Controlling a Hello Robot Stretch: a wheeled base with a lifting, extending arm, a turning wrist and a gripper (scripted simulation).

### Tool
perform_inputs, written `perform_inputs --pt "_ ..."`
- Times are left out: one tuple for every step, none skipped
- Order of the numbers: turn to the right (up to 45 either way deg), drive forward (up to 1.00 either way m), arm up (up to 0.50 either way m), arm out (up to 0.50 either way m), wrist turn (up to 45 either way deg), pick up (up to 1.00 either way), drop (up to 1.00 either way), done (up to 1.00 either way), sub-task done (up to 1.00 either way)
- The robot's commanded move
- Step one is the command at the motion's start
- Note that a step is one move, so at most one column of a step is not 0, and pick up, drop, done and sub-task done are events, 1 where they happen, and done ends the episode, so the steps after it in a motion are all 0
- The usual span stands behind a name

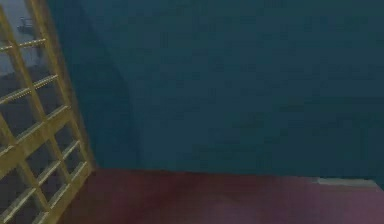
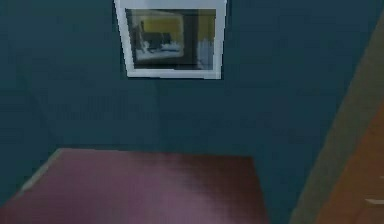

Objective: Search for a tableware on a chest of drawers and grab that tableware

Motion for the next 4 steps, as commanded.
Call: perform_inputs --pt "-45.0 0.0 0.0 0.0 0.0 0.0 0.0 0.0 0.0" --pt "-36.0 0.0 0.0 0.0 0.0 0.0 0.0 0.0 0.0" --pt "0.0 0.45 0.0 0.0 0.0 0.0 0.0 0.0 0.0" --pt "-45.0 0.0 0.0 0.0 0.0 0.0 0.0 0.0 0.0"
